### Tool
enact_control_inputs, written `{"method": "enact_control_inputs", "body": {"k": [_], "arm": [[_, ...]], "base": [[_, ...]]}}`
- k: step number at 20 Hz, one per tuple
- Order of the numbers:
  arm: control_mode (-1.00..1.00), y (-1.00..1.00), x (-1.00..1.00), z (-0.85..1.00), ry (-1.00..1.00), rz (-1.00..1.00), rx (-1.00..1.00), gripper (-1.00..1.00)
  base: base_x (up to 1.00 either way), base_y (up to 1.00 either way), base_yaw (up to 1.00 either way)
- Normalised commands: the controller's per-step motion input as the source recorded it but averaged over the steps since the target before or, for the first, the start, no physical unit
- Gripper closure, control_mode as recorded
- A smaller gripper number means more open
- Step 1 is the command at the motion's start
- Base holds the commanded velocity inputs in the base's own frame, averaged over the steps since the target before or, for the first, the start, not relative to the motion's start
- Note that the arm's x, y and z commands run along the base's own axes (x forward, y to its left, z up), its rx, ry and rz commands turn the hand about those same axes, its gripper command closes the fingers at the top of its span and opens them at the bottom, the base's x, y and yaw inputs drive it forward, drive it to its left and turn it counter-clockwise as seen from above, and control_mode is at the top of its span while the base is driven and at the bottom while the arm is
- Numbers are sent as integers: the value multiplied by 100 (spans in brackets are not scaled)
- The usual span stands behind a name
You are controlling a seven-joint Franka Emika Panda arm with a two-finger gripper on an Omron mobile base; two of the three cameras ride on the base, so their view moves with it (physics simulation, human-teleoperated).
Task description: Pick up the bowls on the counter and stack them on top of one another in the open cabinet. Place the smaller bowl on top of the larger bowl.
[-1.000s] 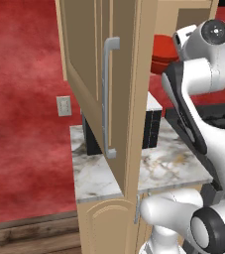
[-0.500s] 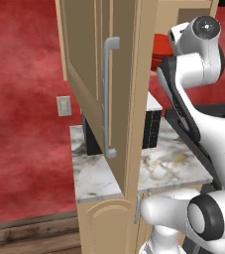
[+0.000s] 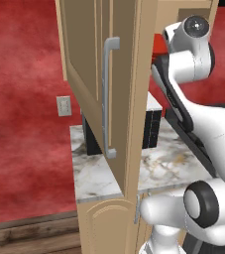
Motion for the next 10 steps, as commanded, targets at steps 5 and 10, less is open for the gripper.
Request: {"method": "enact_control_inputs", "body": {"k": [5,10], "arm": [[-100,0,38,-3,0,0,0,100],[-100,0,37,-4,0,0,0,100]], "base": [[0,0,0],[0,0,0]]}}
